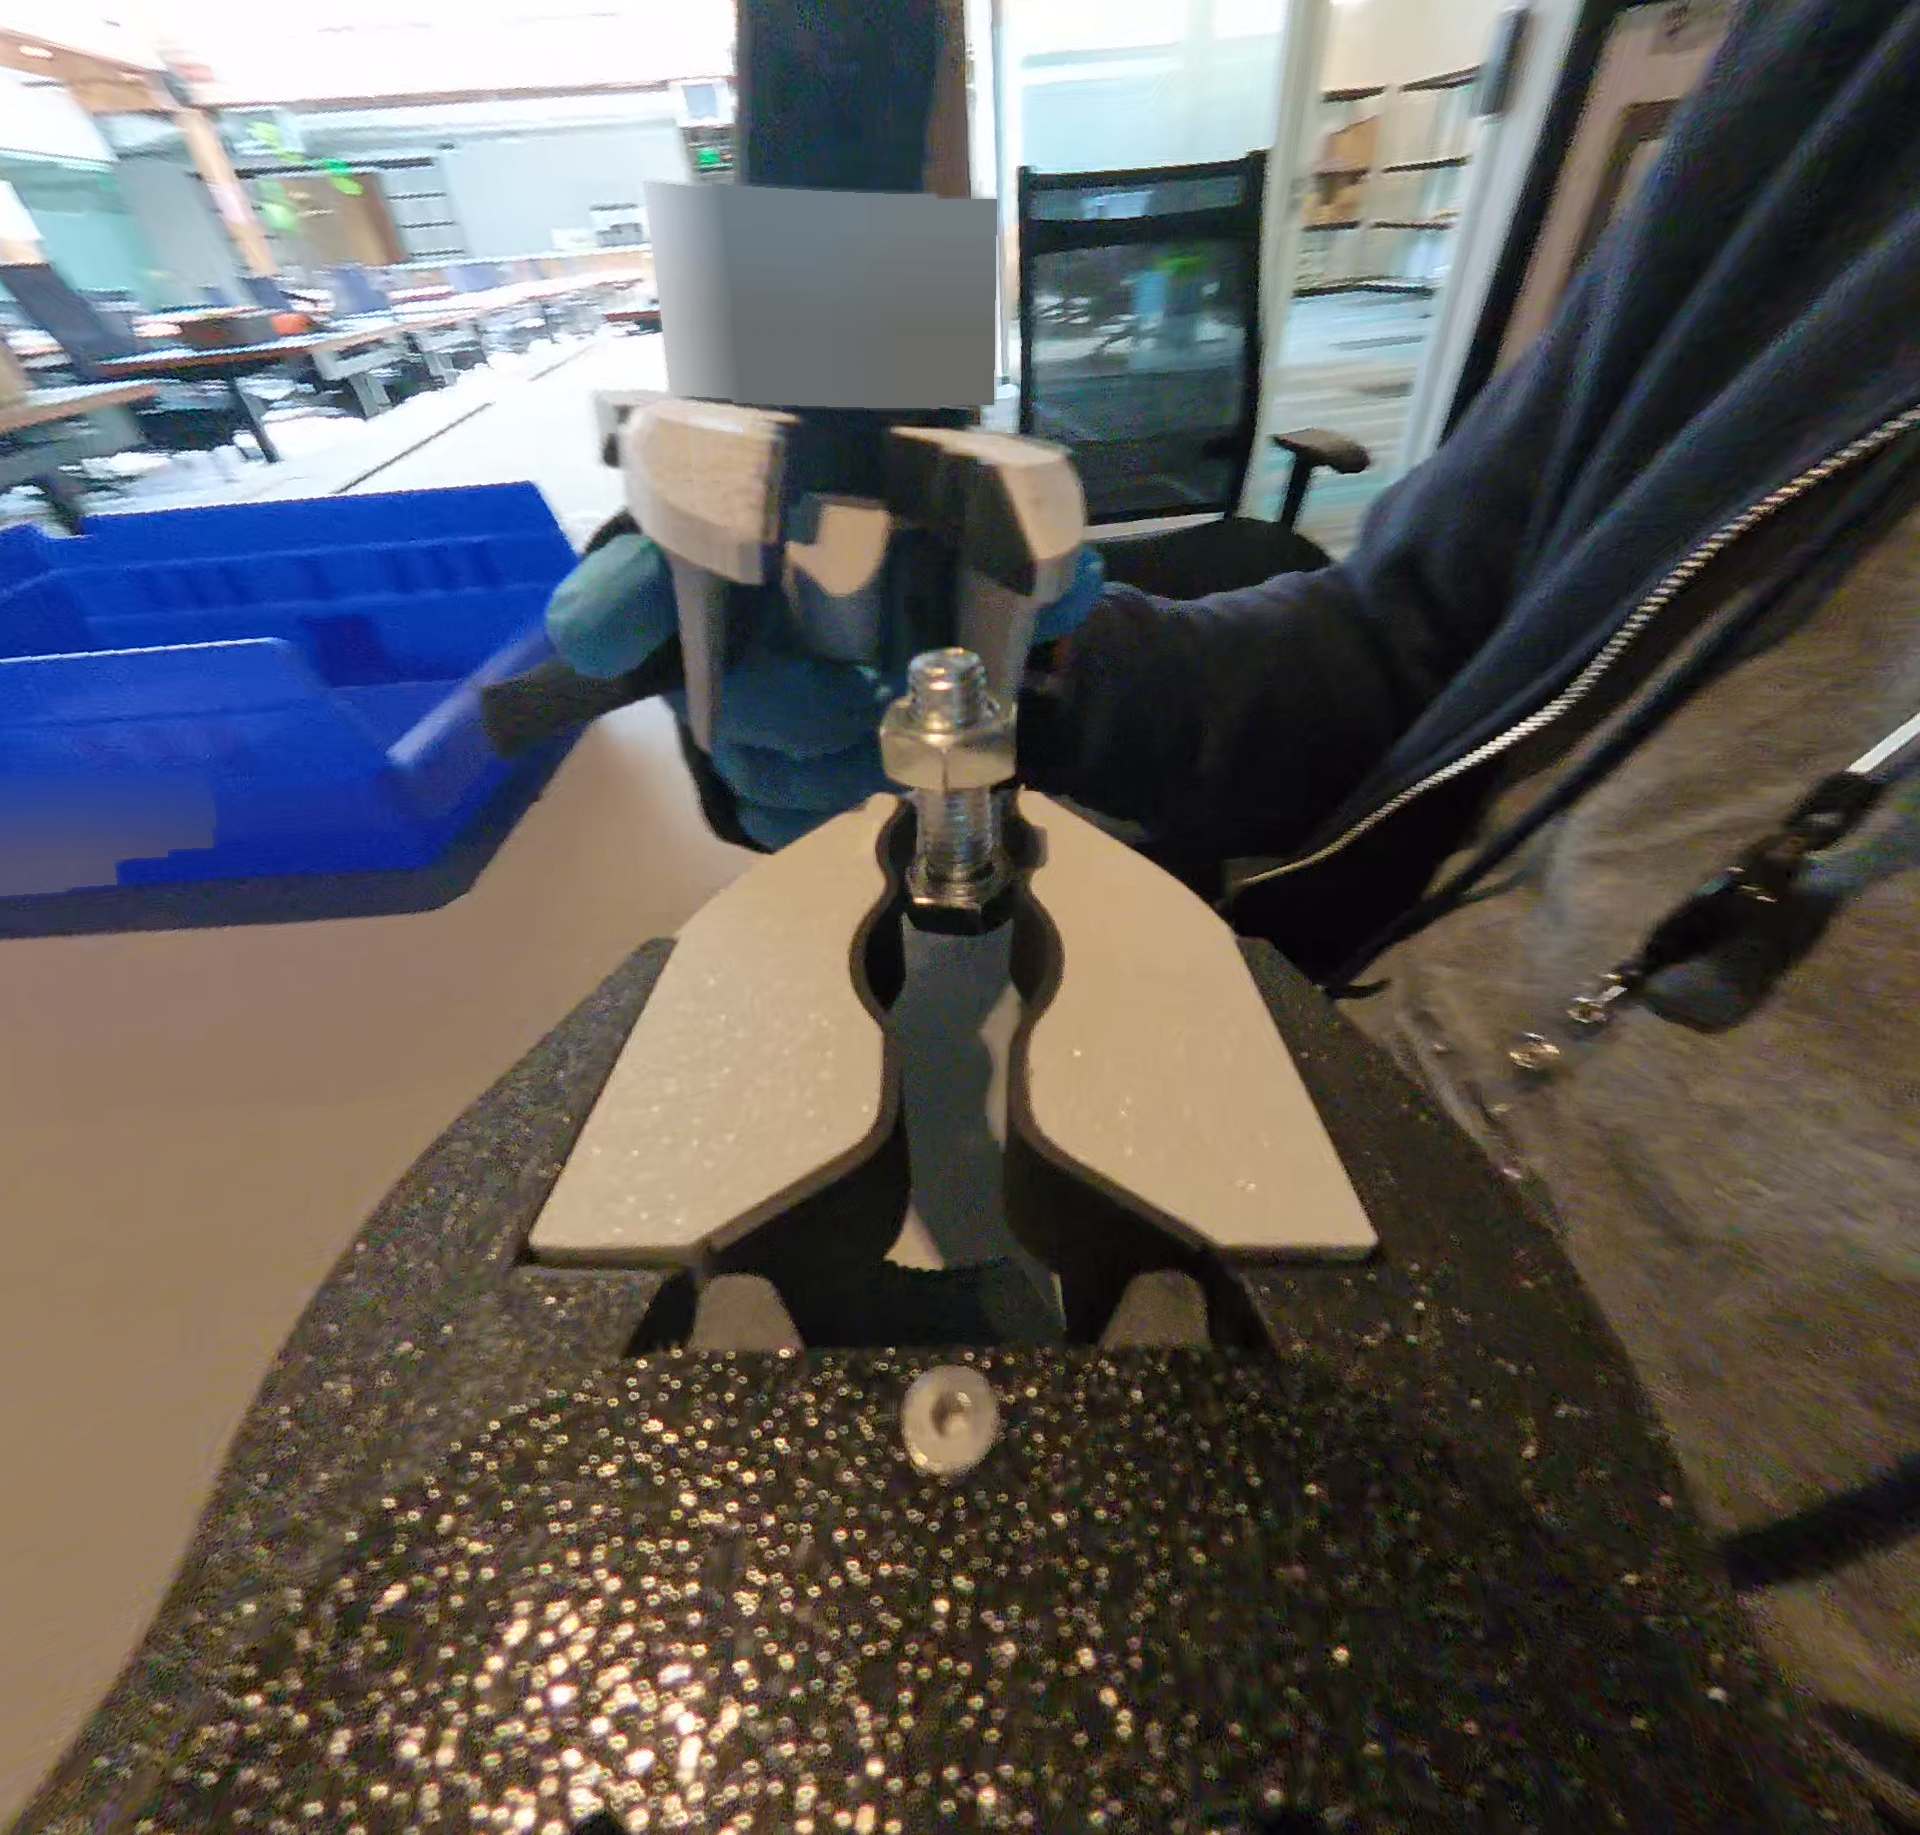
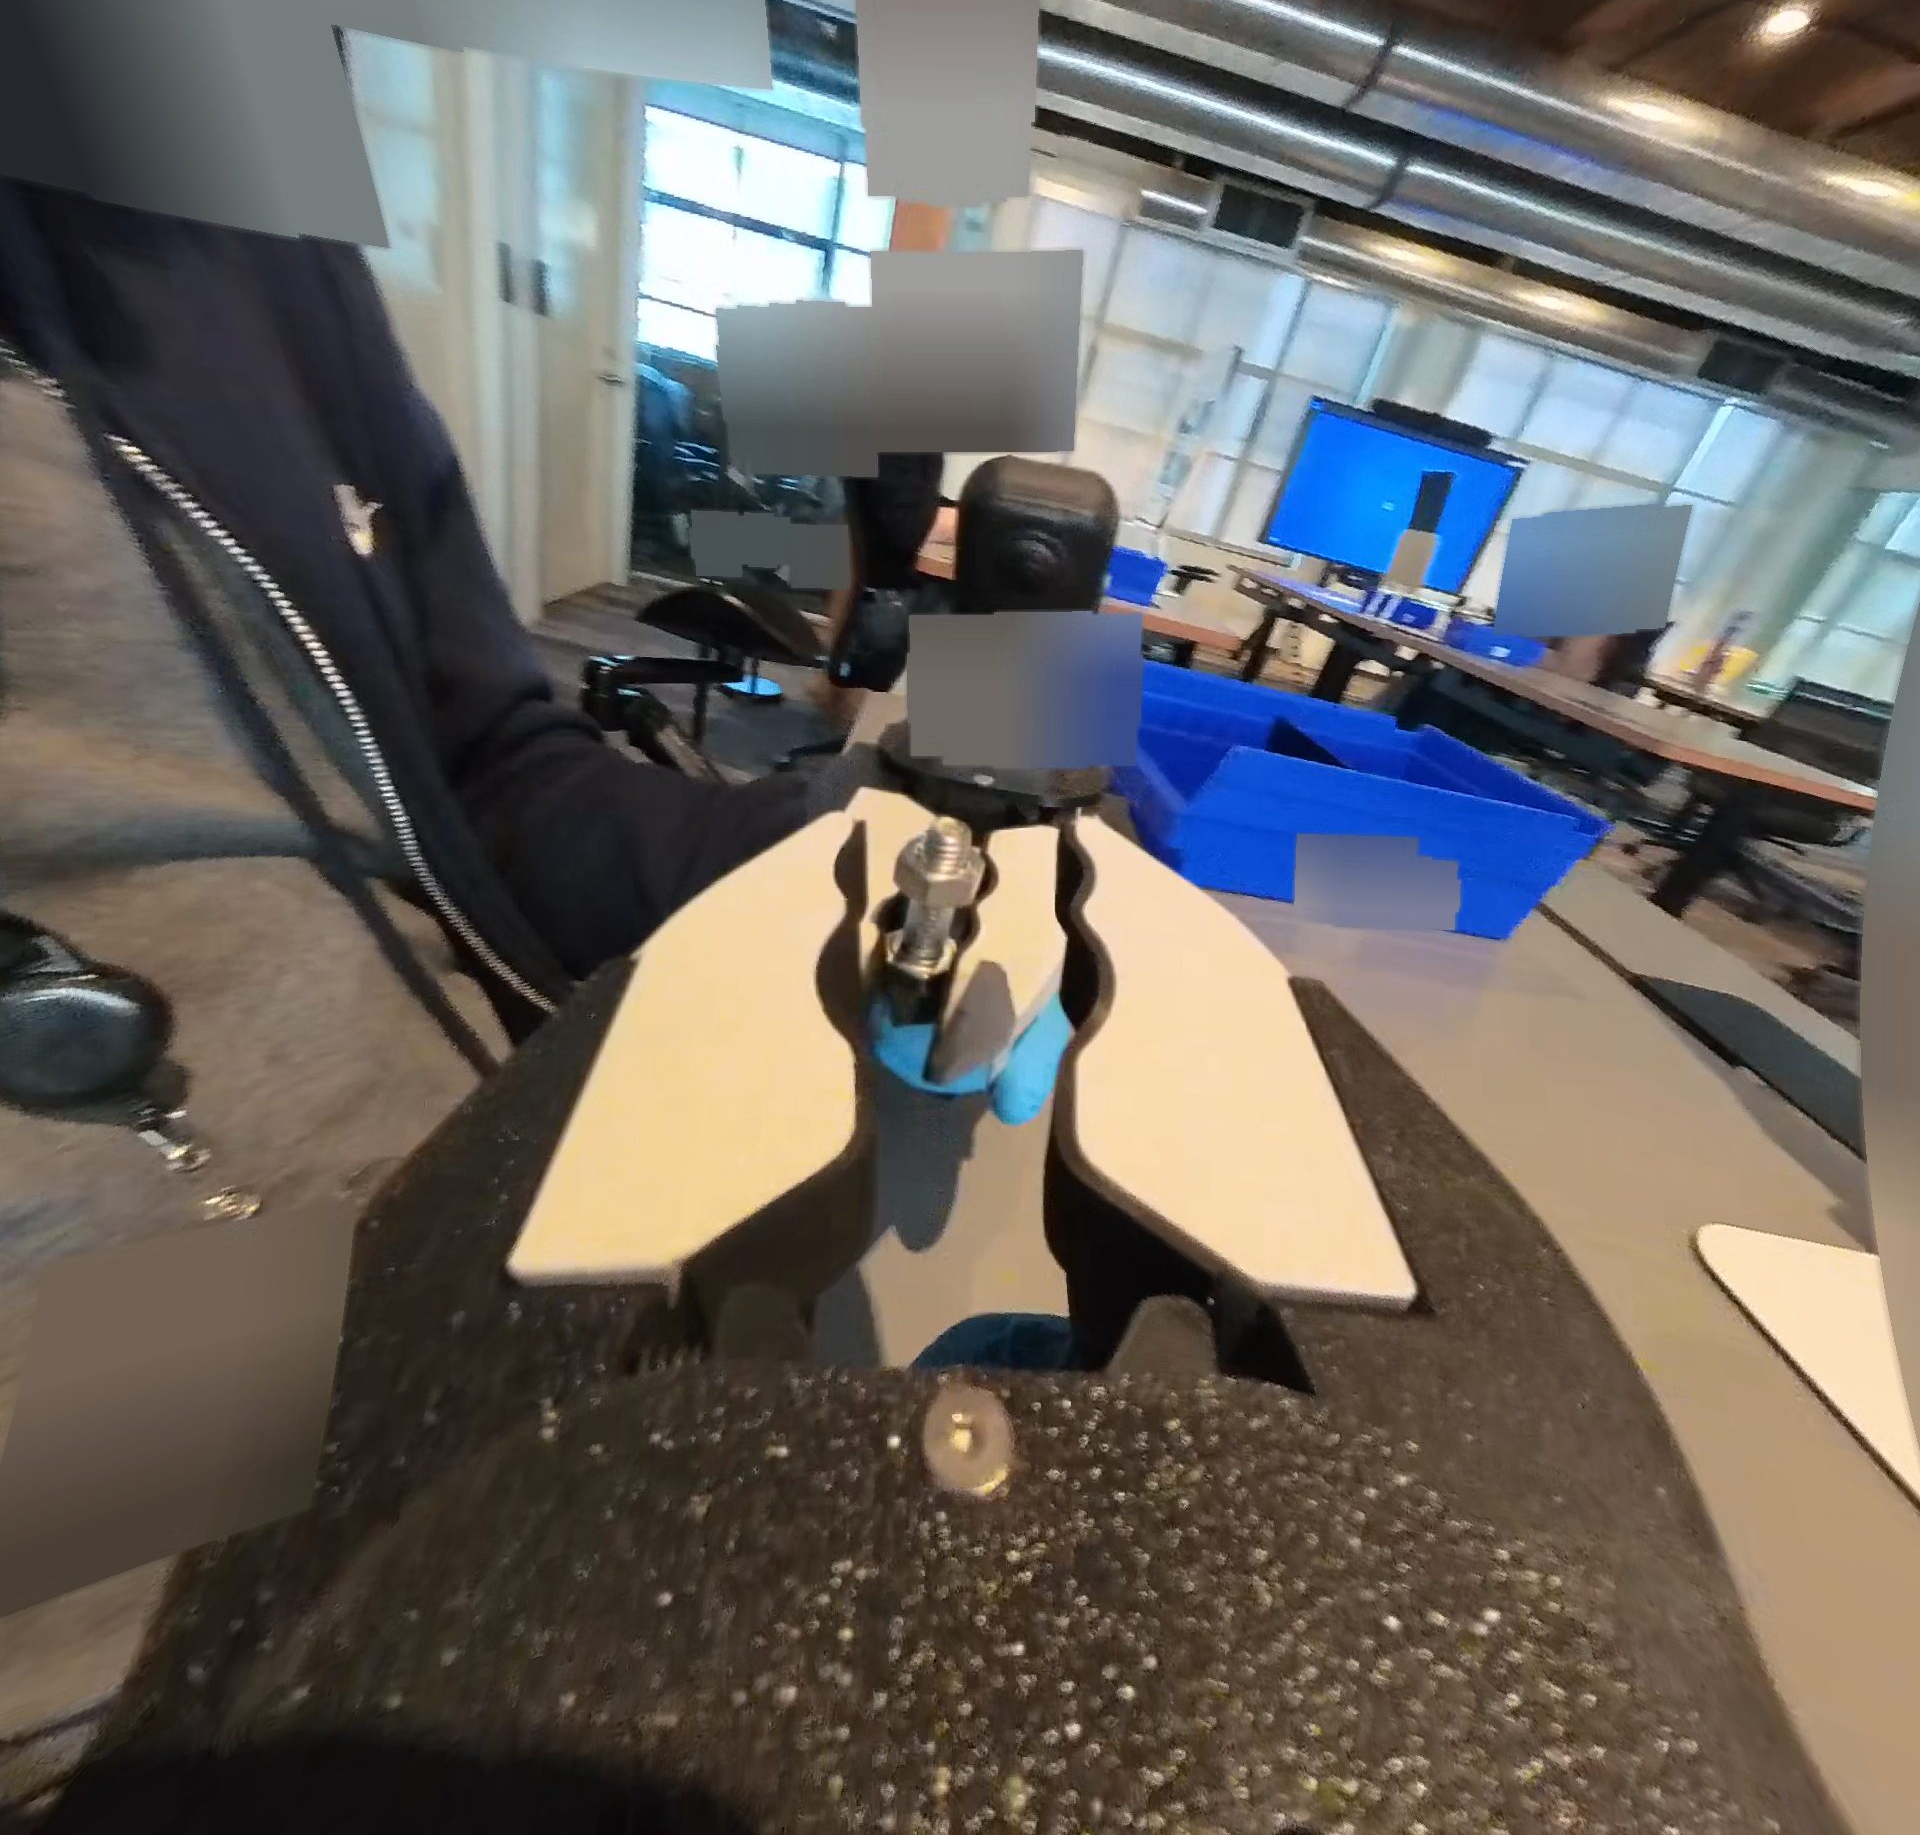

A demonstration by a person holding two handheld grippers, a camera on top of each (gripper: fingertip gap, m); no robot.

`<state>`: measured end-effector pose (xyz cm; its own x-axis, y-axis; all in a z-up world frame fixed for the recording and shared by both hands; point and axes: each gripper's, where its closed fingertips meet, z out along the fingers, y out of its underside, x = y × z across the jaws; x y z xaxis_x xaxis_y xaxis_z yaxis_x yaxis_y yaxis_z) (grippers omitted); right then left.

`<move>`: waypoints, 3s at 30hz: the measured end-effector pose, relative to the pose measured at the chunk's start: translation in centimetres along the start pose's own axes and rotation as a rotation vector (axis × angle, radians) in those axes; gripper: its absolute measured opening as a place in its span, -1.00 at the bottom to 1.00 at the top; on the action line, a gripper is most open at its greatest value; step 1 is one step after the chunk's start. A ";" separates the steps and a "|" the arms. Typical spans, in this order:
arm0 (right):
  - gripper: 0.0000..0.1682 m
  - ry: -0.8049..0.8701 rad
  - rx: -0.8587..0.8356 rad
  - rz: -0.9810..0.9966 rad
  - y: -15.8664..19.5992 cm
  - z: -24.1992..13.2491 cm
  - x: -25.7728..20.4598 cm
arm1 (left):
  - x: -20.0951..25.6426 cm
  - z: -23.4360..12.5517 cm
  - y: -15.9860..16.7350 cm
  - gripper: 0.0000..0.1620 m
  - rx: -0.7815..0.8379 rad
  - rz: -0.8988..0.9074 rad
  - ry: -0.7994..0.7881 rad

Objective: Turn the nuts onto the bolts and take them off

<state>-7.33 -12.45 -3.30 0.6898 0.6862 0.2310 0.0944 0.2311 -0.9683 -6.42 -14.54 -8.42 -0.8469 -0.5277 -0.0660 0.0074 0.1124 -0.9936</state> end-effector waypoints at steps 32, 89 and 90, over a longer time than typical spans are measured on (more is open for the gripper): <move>-0.64 0.421 -0.228 -0.083 4.1 2.7 4.5 | -7.1 -1.9 2.1 -0.81 -0.197 0.168 -0.546; -0.59 -0.094 -0.099 0.030 1.8 -0.1 -1.3 | 0.8 1.1 0.5 -0.81 -0.015 -0.020 0.045; -0.61 -0.104 -0.111 0.030 2.0 0.1 -1.5 | 1.0 1.1 0.5 -0.81 -0.018 -0.022 0.053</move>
<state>-8.26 -12.94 -5.57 0.6157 0.7609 0.2047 0.1573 0.1358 -0.9782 -6.65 -15.91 -9.11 -0.8736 -0.4851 -0.0392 -0.0205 0.1170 -0.9929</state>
